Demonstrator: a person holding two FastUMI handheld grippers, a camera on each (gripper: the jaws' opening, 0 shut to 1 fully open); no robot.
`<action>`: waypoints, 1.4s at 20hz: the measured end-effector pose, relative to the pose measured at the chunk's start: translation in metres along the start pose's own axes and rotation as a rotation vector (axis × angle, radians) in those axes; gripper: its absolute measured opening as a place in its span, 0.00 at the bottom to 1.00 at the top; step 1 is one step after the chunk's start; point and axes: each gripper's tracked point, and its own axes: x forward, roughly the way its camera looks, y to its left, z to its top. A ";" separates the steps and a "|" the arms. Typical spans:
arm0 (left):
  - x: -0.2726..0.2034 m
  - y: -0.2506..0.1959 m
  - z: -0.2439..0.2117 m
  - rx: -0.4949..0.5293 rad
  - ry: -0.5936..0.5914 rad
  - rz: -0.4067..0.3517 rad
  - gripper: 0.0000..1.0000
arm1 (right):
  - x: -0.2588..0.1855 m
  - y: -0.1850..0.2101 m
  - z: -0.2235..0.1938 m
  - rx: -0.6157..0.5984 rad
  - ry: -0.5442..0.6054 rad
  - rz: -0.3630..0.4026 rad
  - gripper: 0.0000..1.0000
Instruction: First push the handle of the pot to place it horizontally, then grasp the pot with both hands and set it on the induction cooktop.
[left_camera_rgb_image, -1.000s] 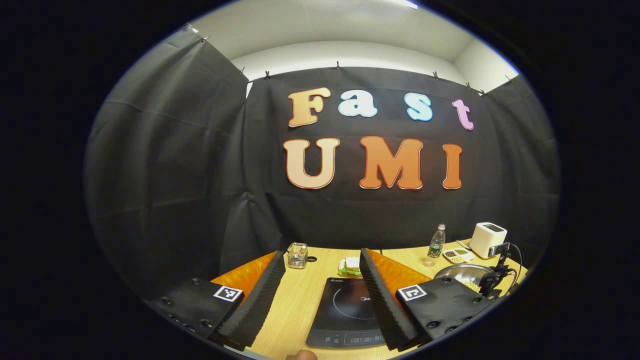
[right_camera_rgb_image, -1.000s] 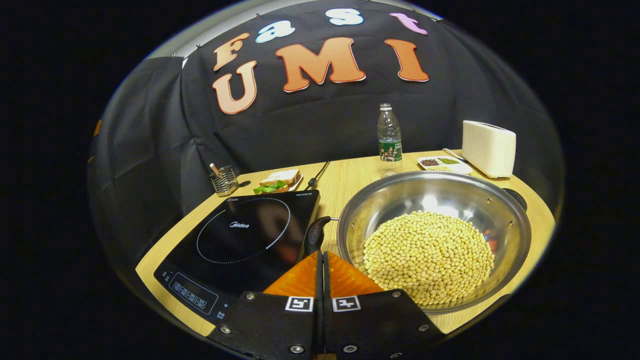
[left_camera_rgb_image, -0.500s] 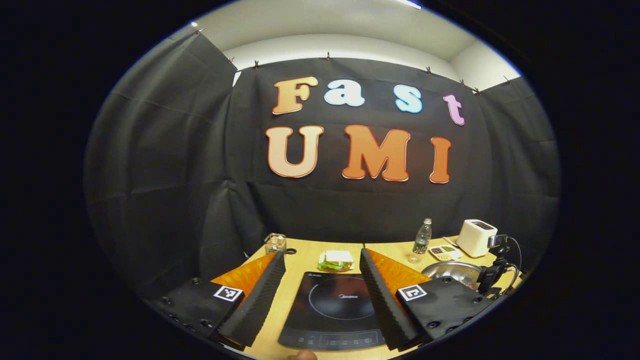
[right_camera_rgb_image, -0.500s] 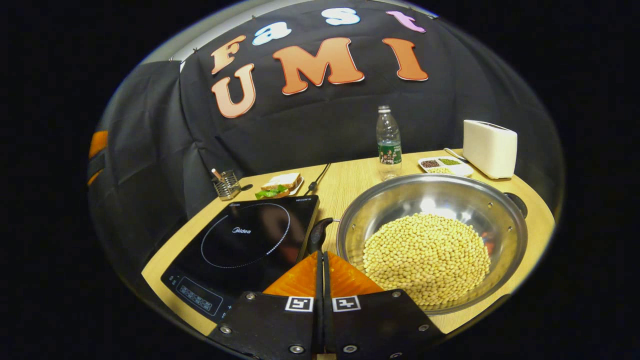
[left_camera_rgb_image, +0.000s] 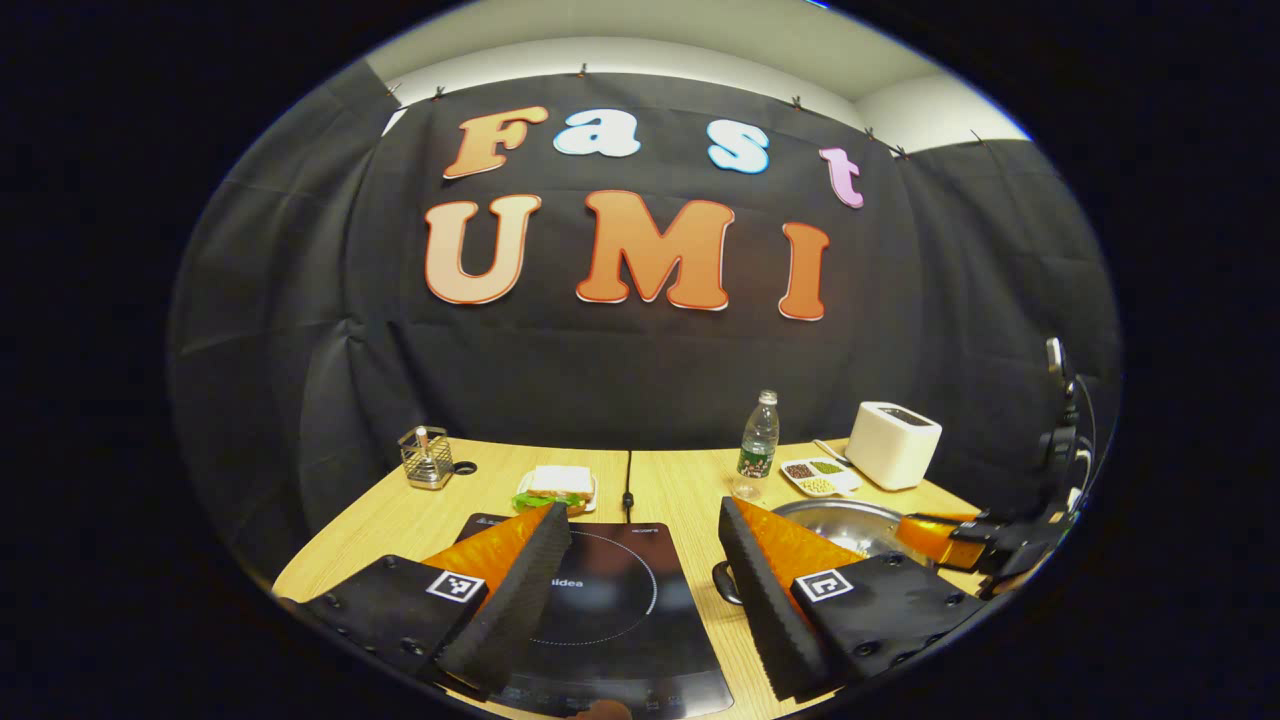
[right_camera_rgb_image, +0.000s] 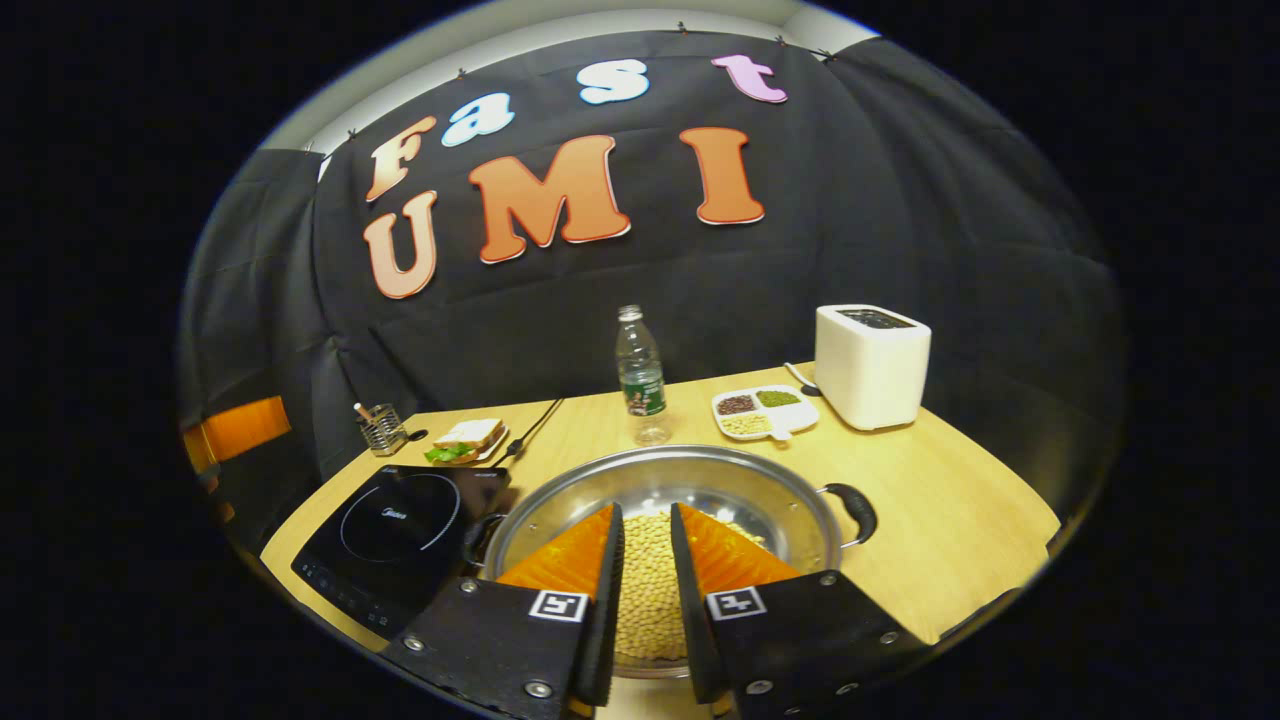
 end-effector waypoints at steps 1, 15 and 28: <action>0.011 -0.009 -0.009 0.013 0.016 -0.008 0.98 | 0.002 -0.016 0.002 0.005 -0.001 -0.026 0.40; 0.093 -0.088 -0.138 -0.009 0.337 -0.096 0.98 | 0.041 -0.108 -0.026 0.004 0.129 -0.142 0.94; 0.115 -0.094 -0.176 -0.058 0.468 -0.094 0.88 | 0.071 -0.117 -0.064 0.021 0.314 -0.138 0.90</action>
